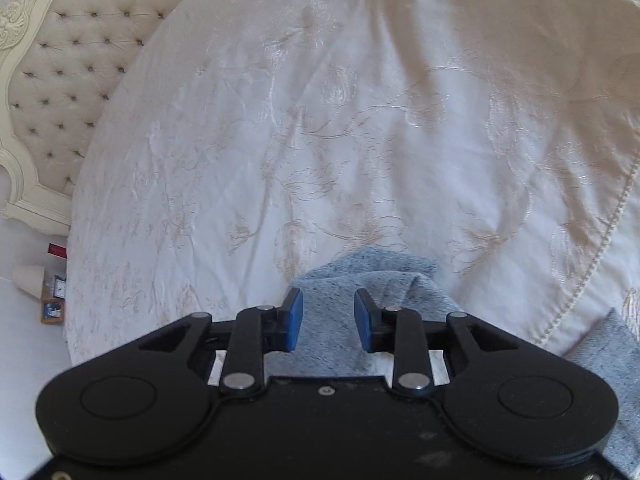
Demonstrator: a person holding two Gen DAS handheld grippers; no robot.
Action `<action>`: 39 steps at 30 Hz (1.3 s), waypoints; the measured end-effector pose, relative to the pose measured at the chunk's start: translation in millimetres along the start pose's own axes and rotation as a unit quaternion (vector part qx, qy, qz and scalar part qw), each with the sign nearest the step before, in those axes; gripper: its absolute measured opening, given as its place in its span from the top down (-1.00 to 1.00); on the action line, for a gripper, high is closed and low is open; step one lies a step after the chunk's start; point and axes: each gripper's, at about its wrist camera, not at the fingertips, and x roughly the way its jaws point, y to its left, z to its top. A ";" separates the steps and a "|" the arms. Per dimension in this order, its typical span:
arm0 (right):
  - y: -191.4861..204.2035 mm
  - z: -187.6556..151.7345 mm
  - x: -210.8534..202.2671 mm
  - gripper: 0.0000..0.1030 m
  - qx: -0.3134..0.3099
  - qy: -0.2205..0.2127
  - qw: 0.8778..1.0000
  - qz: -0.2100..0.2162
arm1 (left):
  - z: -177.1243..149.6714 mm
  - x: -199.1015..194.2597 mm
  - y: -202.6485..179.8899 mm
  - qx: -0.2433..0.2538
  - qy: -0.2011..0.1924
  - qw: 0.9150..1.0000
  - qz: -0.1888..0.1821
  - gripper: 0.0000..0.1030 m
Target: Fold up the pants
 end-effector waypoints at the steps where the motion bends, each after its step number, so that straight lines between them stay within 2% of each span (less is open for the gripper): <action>1: -4.4 -1.3 1.1 0.34 0.003 0.001 1.000 -0.009 | -2.0 -1.2 0.1 0.001 -0.001 1.000 0.003 -0.09; 6: -21.3 -9.7 23.9 0.32 -0.002 0.019 0.999 -0.038 | -11.2 -1.3 3.1 -0.009 0.010 1.000 0.012 -0.09; 10: -19.7 -7.8 46.9 0.31 -0.001 0.016 0.999 -0.049 | -14.0 -1.7 3.8 -0.012 0.013 1.000 0.018 -0.09; 12: -13.1 -5.3 50.7 0.46 -0.009 0.025 0.999 -0.043 | -13.4 -1.8 3.6 -0.014 0.009 1.000 0.017 -0.09; 13: -3.4 -6.4 41.6 0.97 -0.027 0.004 0.999 -0.038 | -13.0 -1.5 3.1 -0.014 0.008 1.000 0.016 -0.09; 15: 21.0 -10.8 15.6 0.93 -0.086 -0.034 0.995 -0.037 | -10.7 0.5 0.5 -0.012 0.005 1.000 0.011 -0.09; 17: 40.9 -16.0 -17.8 0.93 -0.117 -0.063 0.991 -0.023 | -8.1 1.5 -1.4 -0.009 0.000 1.000 0.006 -0.09; 19: 52.3 -23.5 -63.1 0.93 -0.116 -0.088 0.989 0.005 | -5.2 2.8 -2.1 -0.008 -0.003 1.000 0.001 -0.09; 22: 63.2 -34.0 -116.4 0.94 -0.117 -0.113 0.986 0.022 | -0.9 6.4 0.4 -0.013 -0.005 1.000 -0.005 -0.09; 25: 75.2 -32.9 -134.1 0.94 -0.147 -0.137 0.980 0.003 | 3.1 12.3 6.4 -0.022 0.002 1.000 -0.006 -0.09; 28: 81.6 -7.0 -96.7 0.93 -0.145 -0.120 0.982 -0.030 | 8.0 16.2 15.2 -0.027 0.001 1.000 -0.001 -0.09; 33: 82.3 37.8 11.4 0.94 -0.100 -0.071 0.988 -0.094 | 29.0 32.8 34.9 -0.029 0.006 1.000 0.010 -0.09; 37: 88.0 44.5 57.6 0.94 -0.094 -0.060 0.987 -0.115 | 67.3 61.6 53.4 -0.052 0.021 0.998 -0.004 -0.09; 39: 92.6 41.9 66.3 0.94 -0.099 -0.057 0.986 -0.118 | 88.7 78.7 58.4 -0.056 0.024 0.998 -0.002 -0.09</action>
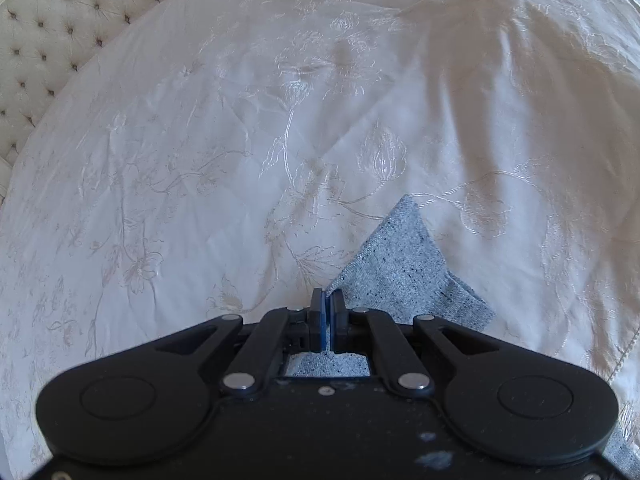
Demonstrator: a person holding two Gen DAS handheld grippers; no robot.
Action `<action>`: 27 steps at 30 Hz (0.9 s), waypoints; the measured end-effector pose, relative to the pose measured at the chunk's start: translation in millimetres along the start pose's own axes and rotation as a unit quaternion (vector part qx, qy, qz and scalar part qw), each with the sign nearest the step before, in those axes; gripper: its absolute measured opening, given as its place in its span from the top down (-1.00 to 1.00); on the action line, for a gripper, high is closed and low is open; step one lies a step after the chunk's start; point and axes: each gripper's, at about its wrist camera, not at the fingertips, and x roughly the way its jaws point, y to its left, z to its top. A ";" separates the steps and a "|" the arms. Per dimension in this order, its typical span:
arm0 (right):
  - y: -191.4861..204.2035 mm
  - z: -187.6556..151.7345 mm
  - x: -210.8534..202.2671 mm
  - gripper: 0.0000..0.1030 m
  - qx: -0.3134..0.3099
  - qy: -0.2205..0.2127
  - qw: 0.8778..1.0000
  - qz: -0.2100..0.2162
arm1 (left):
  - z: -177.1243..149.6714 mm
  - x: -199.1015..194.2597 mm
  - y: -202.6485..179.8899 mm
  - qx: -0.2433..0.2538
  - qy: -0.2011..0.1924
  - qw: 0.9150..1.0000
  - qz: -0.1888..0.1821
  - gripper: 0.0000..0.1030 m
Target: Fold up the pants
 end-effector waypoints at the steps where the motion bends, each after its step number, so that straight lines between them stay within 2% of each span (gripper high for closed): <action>1: 1.9 -1.7 -0.2 0.94 -0.003 0.001 1.000 0.001 | 11.9 10.6 -0.2 0.002 -0.001 1.000 0.005 -0.09; 4: 5.4 -6.0 -0.5 0.94 -0.016 0.002 1.000 0.003 | 45.0 41.8 -5.3 0.031 0.001 0.999 0.018 -0.09; 7: 4.9 -7.4 -3.2 0.94 -0.025 0.003 1.000 0.008 | 69.6 73.3 -13.8 0.068 0.024 0.997 0.031 -0.10; 10: 3.5 -6.3 -3.7 0.94 -0.034 0.004 0.999 0.010 | 86.7 100.8 -17.7 0.058 0.054 0.996 0.049 -0.11; 12: 3.6 -5.3 -2.1 0.94 -0.035 0.004 0.999 0.013 | 95.5 122.8 -15.5 0.031 0.089 0.994 0.057 -0.16; 15: 4.2 -7.8 -0.4 0.93 -0.039 0.004 0.999 0.011 | 93.6 156.9 -6.9 -0.015 0.166 0.983 0.075 -0.17; 20: 2.9 -8.5 1.6 0.93 -0.032 0.005 0.999 0.012 | 73.4 156.8 -5.1 -0.014 0.177 0.978 0.106 -0.23; 25: 0.3 -8.4 2.7 0.93 -0.027 0.007 0.999 0.018 | 59.7 161.0 -3.3 -0.011 0.190 0.976 0.105 -0.25; 26: -0.7 -9.1 3.0 0.93 -0.025 0.008 0.999 0.018 | 59.2 162.1 -0.5 -0.024 0.191 0.977 0.095 -0.04; 27: -1.3 -10.0 3.2 0.93 -0.024 0.009 1.000 0.018 | 60.7 160.2 6.4 -0.058 0.189 0.978 0.074 0.50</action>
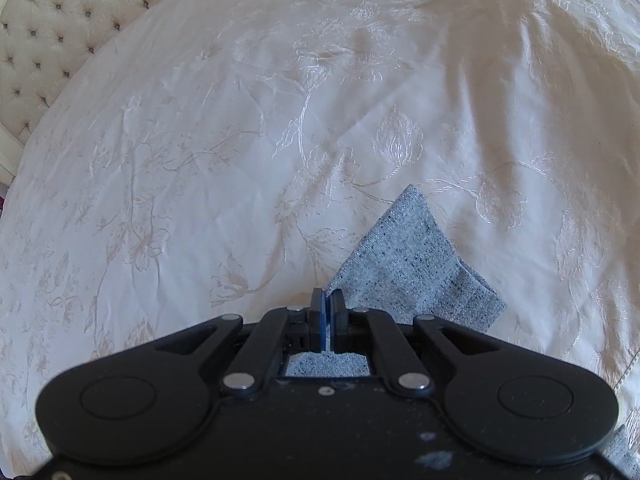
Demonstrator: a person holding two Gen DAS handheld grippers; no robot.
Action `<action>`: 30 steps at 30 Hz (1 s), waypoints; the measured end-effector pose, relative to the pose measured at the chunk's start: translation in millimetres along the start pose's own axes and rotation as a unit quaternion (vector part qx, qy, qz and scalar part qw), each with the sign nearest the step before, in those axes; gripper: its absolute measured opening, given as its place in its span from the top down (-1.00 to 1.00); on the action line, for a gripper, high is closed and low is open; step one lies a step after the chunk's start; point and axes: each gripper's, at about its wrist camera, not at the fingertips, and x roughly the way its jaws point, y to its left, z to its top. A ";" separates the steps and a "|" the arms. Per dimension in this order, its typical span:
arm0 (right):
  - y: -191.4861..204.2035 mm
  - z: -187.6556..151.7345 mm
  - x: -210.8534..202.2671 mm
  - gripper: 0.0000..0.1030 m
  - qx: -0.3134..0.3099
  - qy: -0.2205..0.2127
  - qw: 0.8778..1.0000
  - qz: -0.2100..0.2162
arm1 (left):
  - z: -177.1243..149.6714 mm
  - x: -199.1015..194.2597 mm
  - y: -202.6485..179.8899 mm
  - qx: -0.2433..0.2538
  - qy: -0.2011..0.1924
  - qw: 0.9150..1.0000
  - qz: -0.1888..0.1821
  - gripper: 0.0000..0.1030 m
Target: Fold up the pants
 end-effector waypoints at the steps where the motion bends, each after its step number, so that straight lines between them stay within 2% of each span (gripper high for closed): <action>1: -0.7 -1.1 -0.1 0.93 0.002 0.001 1.000 0.000 | 1.1 -4.4 9.2 -0.032 0.000 0.999 -0.012 0.67; 3: -3.2 -1.3 -0.5 0.93 0.009 0.005 1.000 0.004 | -0.3 -22.2 27.3 -0.068 -0.028 0.996 -0.043 0.77; 6: -7.5 6.9 -7.3 0.93 0.038 0.007 0.999 0.029 | -18.0 -72.6 56.2 -0.077 -0.126 0.986 -0.072 0.79; 8: -3.0 15.2 -24.4 0.93 0.039 -0.007 0.996 0.074 | -40.4 -108.4 88.1 -0.104 -0.199 0.966 -0.127 0.79; 10: 1.2 22.8 -58.4 0.93 0.042 -0.044 0.987 0.148 | -67.4 -129.4 126.1 -0.142 -0.235 0.942 -0.195 0.79; 11: 1.9 23.7 -77.9 0.93 0.041 -0.067 0.980 0.181 | -81.7 -135.3 140.4 -0.152 -0.241 0.936 -0.209 0.79; 12: 1.8 22.9 -97.2 0.93 0.034 -0.088 0.974 0.204 | -94.8 -139.3 149.3 -0.155 -0.244 0.935 -0.207 0.79; 14: -3.3 16.5 -128.1 0.93 0.021 -0.114 0.969 0.220 | -119.7 -140.8 163.9 -0.141 -0.245 0.940 -0.191 0.80; 16: -16.8 4.7 -141.7 0.93 0.021 -0.105 0.973 0.206 | -141.3 -133.9 174.2 -0.122 -0.226 0.949 -0.184 0.80; 20: -60.7 -34.1 -128.9 0.93 0.030 -0.056 0.990 0.124 | -175.5 -107.3 178.0 -0.115 -0.150 0.967 -0.173 0.80; 22: -85.1 -57.3 -112.1 0.94 0.047 -0.022 0.996 0.079 | -198.7 -92.6 173.6 -0.099 -0.115 0.977 -0.147 0.81; 24: -101.5 -80.4 -94.2 0.94 0.053 0.013 0.998 0.032 | -215.9 -82.2 170.4 -0.093 -0.099 0.981 -0.140 0.84; 26: -112.0 -98.8 -82.0 0.93 0.060 0.036 0.998 0.004 | -222.3 -78.2 167.5 -0.090 -0.095 0.982 -0.135 0.84; 30: -116.2 -113.8 -82.8 0.93 0.075 0.035 0.997 0.000 | -217.2 -98.5 169.5 -0.080 -0.122 0.977 -0.153 0.85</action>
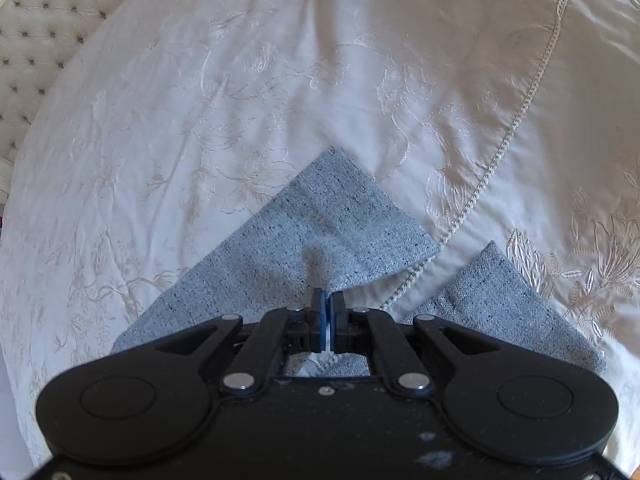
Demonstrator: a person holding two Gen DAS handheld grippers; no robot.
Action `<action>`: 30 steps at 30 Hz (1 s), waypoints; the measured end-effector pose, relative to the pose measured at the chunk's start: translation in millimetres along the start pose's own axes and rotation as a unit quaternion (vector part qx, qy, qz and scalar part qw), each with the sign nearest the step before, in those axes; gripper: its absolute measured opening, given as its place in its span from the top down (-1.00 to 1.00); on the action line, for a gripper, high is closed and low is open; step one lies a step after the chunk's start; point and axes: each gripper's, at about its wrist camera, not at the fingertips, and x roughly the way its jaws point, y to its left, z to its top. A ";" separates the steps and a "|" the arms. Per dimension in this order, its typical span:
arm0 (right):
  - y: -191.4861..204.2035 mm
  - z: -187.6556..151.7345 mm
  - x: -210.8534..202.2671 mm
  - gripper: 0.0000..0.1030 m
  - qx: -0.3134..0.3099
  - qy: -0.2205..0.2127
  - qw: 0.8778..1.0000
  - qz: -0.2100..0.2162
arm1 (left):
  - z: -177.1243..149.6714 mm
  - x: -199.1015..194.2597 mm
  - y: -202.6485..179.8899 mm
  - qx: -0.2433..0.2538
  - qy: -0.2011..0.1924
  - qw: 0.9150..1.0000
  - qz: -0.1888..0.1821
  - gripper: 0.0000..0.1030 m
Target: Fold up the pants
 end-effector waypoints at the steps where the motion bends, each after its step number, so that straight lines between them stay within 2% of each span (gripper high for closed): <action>1: 1.8 1.8 -6.4 0.93 -0.001 -0.006 1.000 0.007 | 4.2 -8.4 -0.4 0.006 -0.009 1.000 -0.009 0.85; 4: 12.1 9.1 -34.5 0.93 -0.014 -0.029 0.999 0.035 | 14.8 -37.7 -0.6 0.022 -0.029 0.999 -0.032 0.84; 6: 16.4 11.0 -62.5 0.94 -0.017 -0.046 0.997 0.058 | 12.6 -53.8 6.1 0.026 -0.029 0.998 -0.043 0.84; 8: 13.0 6.3 -88.5 0.94 -0.022 -0.063 0.996 0.066 | 2.7 -57.7 17.8 0.020 -0.014 0.999 -0.042 0.84; 11: -5.8 -12.1 -117.5 0.93 -0.022 -0.076 0.995 0.060 | -23.5 -32.1 34.7 0.026 0.033 0.999 -0.011 0.84; 13: -23.9 -30.1 -115.8 0.93 -0.027 -0.067 0.997 0.034 | -43.5 -1.8 41.1 0.039 0.071 0.997 0.014 0.85; 14: -34.3 -38.9 -108.3 0.93 -0.024 -0.055 0.998 0.018 | -52.5 11.8 42.7 0.048 0.088 0.994 0.032 1.00; 15: -44.9 -47.5 -97.3 0.93 -0.017 -0.039 0.999 0.005 | -59.7 22.9 43.2 0.056 0.099 0.992 0.046 1.00; 17: -63.8 -63.2 -73.5 0.93 0.000 -0.011 1.000 -0.023 | -72.2 38.0 44.4 0.070 0.109 0.990 0.061 1.00; 19: -75.6 -75.8 -56.7 0.93 0.013 0.003 0.999 -0.043 | -75.4 45.0 45.9 0.065 0.115 0.989 0.069 1.00; 22: -82.8 -84.9 -52.0 0.93 0.029 0.001 0.999 -0.039 | -72.6 39.1 40.7 0.063 0.110 0.990 0.062 1.00; 25: -81.2 -85.0 -59.8 0.93 0.028 -0.010 0.999 -0.031 | -71.1 24.3 19.0 0.099 0.088 0.990 0.041 0.92; 27: -77.2 -83.5 -69.0 0.93 0.022 -0.020 0.999 -0.023 | -72.2 21.4 6.9 0.104 0.086 0.991 0.010 0.73; 30: -71.0 -80.2 -77.6 0.93 0.017 -0.029 0.999 -0.013 | -73.2 30.3 2.9 0.064 0.111 0.991 -0.038 0.65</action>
